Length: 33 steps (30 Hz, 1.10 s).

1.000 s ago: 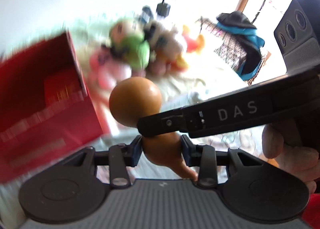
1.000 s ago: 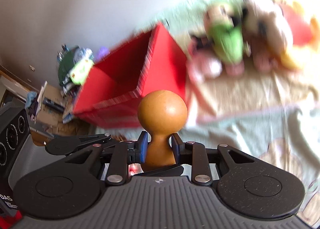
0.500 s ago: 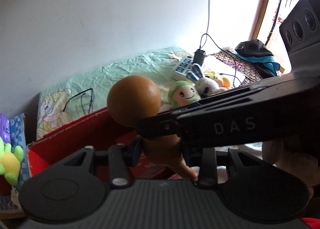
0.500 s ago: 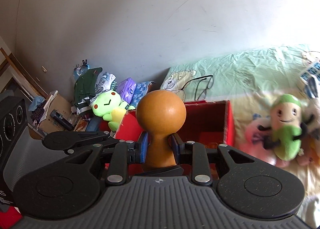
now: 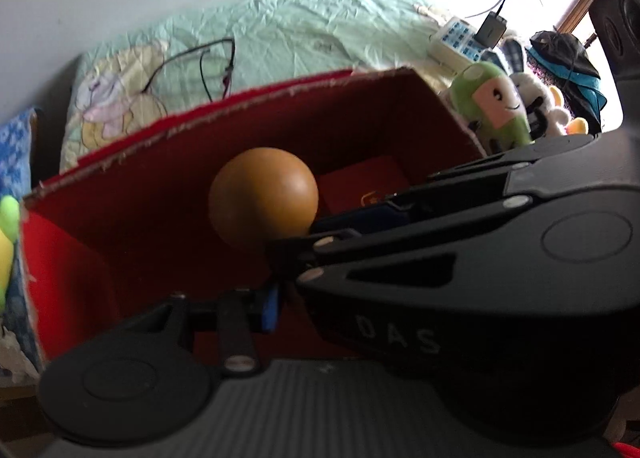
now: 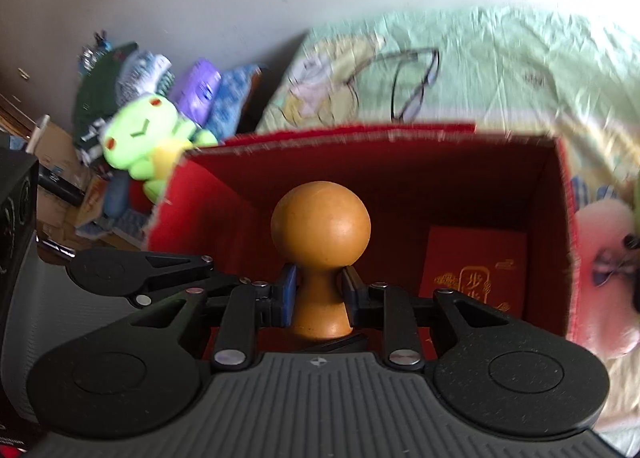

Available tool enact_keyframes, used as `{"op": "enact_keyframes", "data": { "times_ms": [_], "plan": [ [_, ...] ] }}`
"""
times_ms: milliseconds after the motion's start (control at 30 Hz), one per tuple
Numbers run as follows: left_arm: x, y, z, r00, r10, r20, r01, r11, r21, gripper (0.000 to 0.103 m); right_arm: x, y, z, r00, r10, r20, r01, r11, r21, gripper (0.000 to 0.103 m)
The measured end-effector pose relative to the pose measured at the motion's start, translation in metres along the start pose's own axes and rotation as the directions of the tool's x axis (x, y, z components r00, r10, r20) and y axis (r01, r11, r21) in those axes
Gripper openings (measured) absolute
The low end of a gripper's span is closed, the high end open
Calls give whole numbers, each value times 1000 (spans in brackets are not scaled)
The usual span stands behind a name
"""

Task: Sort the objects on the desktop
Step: 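Carry the stamp with the right gripper and lower it into the box, then open the right gripper beside the envelope and withdraw it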

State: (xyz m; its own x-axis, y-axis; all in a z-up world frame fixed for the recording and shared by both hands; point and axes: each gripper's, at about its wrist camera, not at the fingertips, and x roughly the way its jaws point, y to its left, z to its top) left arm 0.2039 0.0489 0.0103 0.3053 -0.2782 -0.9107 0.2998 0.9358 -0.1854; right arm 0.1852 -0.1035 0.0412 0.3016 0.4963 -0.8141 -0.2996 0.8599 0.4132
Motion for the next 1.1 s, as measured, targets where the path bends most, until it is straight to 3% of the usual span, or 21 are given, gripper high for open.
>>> {"op": "enact_keyframes", "data": {
  "times_ms": [100,200,300,433,633,833,1000,1100],
  "plan": [
    [18,10,4,997,-11,-82,9,1000,-25,40,17,-8,3,998,6,-63,-3,999,53,23],
    [38,16,8,986,-22,-168,14,999,-43,40,27,-14,6,995,-20,-94,25,998,56,4],
    [54,18,10,975,-38,-220,28,998,-48,40,35,-20,8,992,-35,-122,43,997,71,3],
    [66,19,12,969,-44,-243,36,999,-39,41,41,-28,6,987,-68,-145,77,995,61,4],
    [76,15,16,958,-74,-278,66,997,-39,41,47,-43,5,977,-78,-199,107,985,136,6],
    [75,10,17,959,-84,-269,81,996,-24,43,39,-53,-1,984,-63,-166,94,978,187,6],
    [70,7,15,966,-82,-247,81,997,-12,43,28,-46,-6,987,-105,-126,122,983,137,6],
    [64,6,13,972,-85,-219,86,996,-5,44,15,-40,-6,988,-119,-101,129,986,106,16]
  ]
}}
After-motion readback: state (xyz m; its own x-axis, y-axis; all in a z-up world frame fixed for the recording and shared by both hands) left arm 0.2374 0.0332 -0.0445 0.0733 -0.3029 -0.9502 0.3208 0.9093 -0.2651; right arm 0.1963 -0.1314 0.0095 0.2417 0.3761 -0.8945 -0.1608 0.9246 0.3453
